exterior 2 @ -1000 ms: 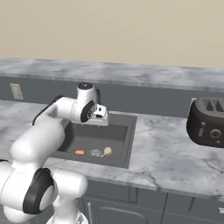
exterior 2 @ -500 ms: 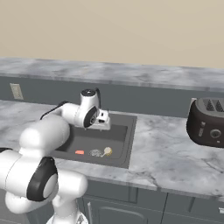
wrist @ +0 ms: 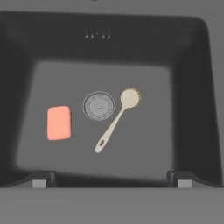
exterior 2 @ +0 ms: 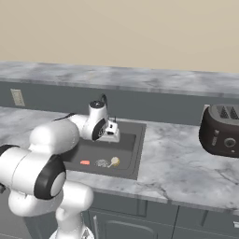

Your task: Pick up the bar soap and dish brush from the sink, and place them back in the cabinet, and close the cabinet doors.

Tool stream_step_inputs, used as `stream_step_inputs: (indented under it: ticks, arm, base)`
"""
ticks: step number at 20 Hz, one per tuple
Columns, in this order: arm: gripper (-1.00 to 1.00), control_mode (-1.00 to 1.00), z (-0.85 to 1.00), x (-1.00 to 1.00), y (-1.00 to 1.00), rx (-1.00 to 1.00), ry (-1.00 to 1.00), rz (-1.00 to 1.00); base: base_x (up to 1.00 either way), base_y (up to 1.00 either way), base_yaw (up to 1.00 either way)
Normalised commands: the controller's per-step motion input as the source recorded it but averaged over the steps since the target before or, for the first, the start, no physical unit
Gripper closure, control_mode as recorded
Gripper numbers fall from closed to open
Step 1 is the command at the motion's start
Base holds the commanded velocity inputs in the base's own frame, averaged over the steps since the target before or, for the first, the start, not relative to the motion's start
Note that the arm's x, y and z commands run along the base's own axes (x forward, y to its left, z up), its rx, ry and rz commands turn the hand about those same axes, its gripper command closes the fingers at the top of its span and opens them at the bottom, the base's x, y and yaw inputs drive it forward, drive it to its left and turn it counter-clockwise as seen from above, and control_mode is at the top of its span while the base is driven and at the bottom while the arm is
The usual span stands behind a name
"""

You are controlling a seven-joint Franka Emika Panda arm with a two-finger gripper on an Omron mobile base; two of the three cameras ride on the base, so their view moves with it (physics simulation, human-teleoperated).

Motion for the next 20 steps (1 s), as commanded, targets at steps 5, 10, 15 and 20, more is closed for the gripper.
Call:
stream_step_inputs:
  ticks: [5, 10, 15, 20]
  arm:
    - [-1.00, -1.00, -0.25, 0.03, -0.11, 0.00, 0.01, 0.00]
    - [-1.00, -1.00, -0.23, 0.14, -0.02, 0.00, 0.02, 0.00]
    - [-1.00, -1.00, -0.14, 0.07, -0.01, 0.00, 0.00, 0.00]
    - [-1.00, -1.00, -0.16, 0.10, 0.00, 0.00, 0.01, 0.00]
  base:
    - [0.00, 0.00, 0.00]
    - [0.00, 0.00, 0.00]
    - [0.00, 0.00, 0.00]
    - [0.00, 0.00, 0.00]
